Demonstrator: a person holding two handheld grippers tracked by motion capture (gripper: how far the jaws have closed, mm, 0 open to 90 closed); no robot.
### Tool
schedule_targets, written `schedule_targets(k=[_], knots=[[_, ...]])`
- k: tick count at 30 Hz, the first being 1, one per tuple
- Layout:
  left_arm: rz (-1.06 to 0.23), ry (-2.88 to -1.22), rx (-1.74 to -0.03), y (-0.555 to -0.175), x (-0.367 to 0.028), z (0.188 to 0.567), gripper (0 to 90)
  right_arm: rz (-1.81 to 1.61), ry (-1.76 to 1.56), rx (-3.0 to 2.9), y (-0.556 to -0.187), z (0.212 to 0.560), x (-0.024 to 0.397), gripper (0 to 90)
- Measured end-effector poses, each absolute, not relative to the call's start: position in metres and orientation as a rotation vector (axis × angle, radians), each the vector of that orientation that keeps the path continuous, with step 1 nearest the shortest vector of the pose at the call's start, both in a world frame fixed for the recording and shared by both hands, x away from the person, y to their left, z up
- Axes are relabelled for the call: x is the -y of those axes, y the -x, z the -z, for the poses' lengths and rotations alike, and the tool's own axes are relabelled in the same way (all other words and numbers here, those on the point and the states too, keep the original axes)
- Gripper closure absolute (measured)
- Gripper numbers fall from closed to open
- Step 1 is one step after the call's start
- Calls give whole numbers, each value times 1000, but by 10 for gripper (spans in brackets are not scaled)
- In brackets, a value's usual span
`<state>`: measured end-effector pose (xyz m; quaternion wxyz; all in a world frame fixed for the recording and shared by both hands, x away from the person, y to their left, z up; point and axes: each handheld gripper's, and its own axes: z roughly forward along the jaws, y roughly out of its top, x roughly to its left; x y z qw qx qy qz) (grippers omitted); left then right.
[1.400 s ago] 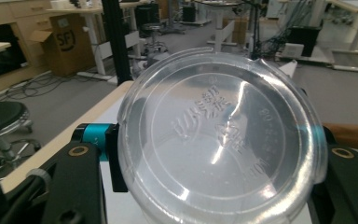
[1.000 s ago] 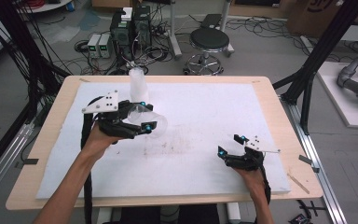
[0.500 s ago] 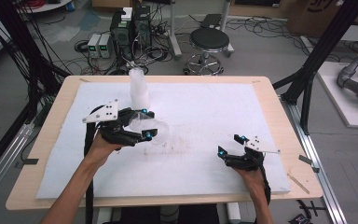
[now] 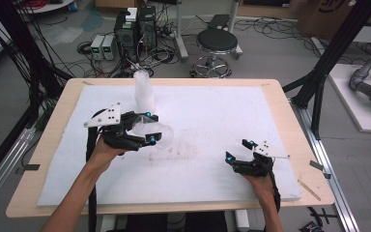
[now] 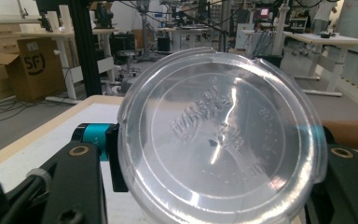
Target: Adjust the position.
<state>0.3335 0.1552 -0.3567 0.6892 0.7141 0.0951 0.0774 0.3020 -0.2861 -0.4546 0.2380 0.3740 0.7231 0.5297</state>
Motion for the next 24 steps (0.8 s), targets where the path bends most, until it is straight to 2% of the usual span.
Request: schedule_targets(k=[12,24], knots=[[-178,-1602,-217,-334,-157,358,393,-1474,-1003,-2036,-305,452,286,144],[-153,-1595,-192,-333,-154,358,397,-1572,-829,-2134,-304,411,281,143]])
